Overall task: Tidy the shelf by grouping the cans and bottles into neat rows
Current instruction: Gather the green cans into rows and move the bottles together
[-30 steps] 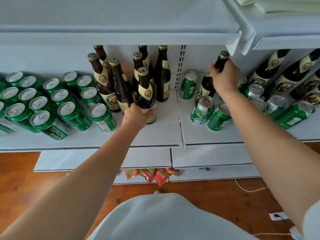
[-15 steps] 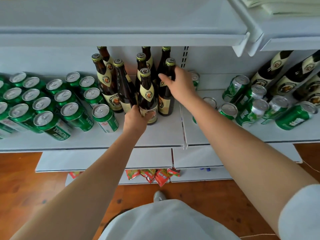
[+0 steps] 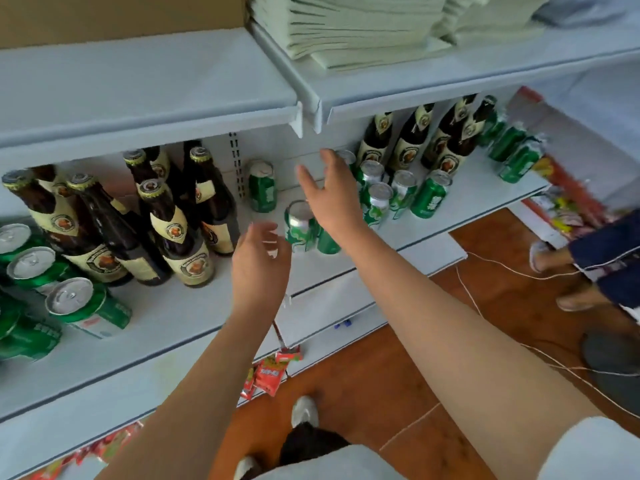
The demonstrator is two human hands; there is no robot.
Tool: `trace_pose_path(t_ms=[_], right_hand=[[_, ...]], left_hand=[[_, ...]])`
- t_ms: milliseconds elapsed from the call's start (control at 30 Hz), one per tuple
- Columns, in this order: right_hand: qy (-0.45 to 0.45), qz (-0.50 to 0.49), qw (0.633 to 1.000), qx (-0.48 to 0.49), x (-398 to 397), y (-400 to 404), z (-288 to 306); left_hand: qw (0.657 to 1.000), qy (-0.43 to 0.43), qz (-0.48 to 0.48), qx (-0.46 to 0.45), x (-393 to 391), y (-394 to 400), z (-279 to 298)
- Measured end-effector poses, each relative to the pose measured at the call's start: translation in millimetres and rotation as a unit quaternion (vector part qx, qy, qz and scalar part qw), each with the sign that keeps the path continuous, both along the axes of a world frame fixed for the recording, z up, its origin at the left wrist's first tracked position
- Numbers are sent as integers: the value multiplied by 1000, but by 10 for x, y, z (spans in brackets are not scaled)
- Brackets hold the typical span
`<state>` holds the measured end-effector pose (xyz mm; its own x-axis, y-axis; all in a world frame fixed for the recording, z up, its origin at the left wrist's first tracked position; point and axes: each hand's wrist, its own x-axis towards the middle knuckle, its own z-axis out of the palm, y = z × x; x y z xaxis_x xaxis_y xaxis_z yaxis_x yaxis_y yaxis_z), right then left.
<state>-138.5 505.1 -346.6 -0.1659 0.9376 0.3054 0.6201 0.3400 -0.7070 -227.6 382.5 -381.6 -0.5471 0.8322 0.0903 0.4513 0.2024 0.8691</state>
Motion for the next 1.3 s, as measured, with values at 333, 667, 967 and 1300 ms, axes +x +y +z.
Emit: trace_pose_path(t_ms=[333, 667, 967, 1300], right_hand=[[54, -249, 966, 41, 2405, 1094, -50], [46, -112, 990, -66, 3213, 2738, -530], [6, 8, 997, -73, 3503, 3131, -687], [48, 14, 995, -85, 3695, 2940, -701]], left_hand=[[992, 36, -103, 63, 1149, 1509, 398], [996, 88, -32, -12, 2436, 3119, 130], [995, 74, 15, -71, 2677, 3872, 112], [995, 39, 51, -79, 2681, 4098, -131]])
